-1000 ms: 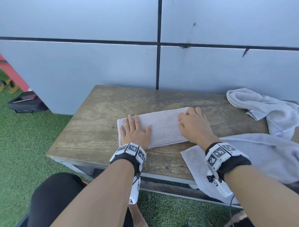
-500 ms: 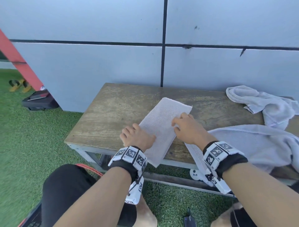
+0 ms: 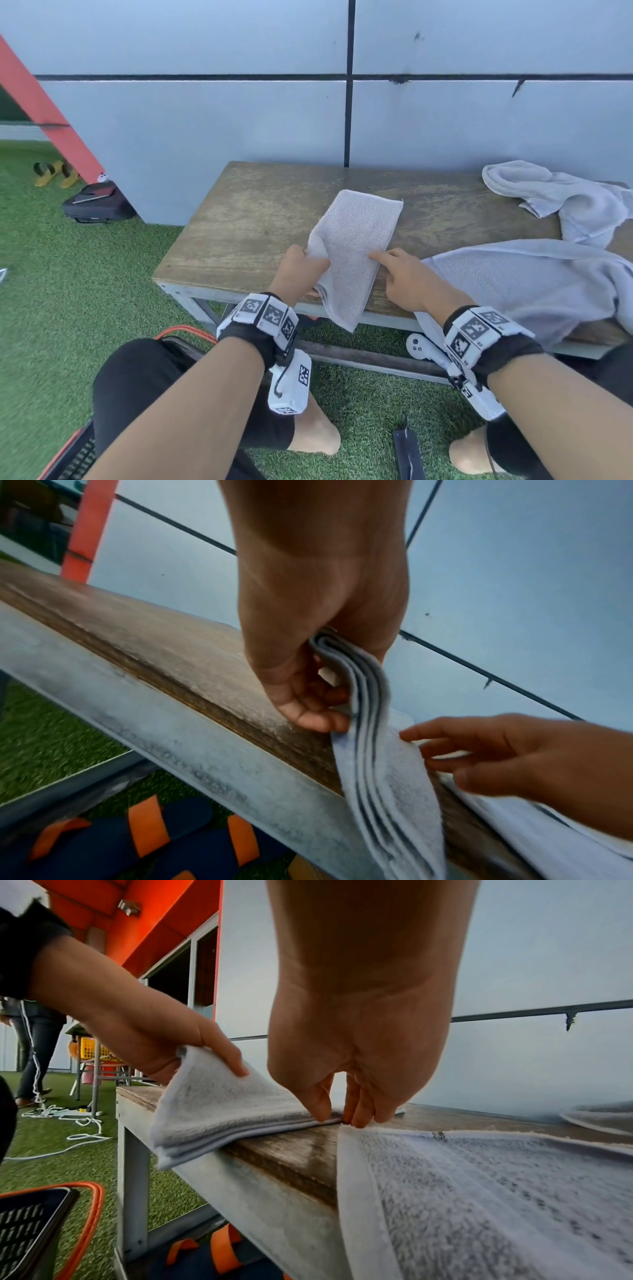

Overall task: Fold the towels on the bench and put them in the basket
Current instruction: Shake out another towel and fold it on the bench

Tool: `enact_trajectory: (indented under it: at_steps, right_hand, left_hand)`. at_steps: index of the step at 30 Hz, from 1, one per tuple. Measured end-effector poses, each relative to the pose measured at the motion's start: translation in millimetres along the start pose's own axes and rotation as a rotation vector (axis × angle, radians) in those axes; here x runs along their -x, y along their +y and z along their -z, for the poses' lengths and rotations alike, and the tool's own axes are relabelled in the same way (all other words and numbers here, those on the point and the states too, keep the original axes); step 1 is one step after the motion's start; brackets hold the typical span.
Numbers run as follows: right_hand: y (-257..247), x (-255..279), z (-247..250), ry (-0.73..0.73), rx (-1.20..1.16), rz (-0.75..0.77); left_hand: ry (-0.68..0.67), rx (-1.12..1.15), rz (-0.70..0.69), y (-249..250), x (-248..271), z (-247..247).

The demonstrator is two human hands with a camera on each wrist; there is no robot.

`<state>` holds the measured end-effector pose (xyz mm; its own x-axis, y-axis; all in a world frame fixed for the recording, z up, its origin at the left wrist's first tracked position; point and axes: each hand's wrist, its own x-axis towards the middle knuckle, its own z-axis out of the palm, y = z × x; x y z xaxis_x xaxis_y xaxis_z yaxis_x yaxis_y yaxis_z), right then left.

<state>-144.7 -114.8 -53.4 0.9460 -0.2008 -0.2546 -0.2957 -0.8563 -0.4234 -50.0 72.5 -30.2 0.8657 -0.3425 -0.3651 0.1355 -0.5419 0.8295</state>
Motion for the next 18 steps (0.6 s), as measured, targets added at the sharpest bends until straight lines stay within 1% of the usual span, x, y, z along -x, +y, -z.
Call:
enact_trajectory:
  at_steps: [3,5,7,10,12,14,16,18]
  right_hand:
    - [-2,4,-5,-0.041,0.020,0.025]
    - [-3,6,-5,-0.111,0.054,0.034]
    - [-4,7,-7,-0.178,0.110,0.031]
    - [-7,14,-13,-0.215,0.196,0.019]
    - [-8,17,-20,-0.167,0.216,0.034]
    - [-8,16,-27,-0.095,0.186,0.052]
    - [-9,13,-31,0.009,0.090,0.070]
    - [-10,9,-32,0.135,-0.047,0.105]
  left_hand:
    - [0.044,0.241,-0.010,-3,1,5]
    - [-0.006,0.362,-0.026,-1,3,8]
    - [-0.053,0.486,0.013,5,8,10]
    - [-0.107,0.700,0.056,17,15,14]
    - [-0.127,0.779,0.081,19,16,14]
    - [-0.161,0.773,0.057,17,17,16]
    - [-0.201,0.711,0.021,12,16,18]
    - [-0.207,0.592,-0.025,5,11,21]
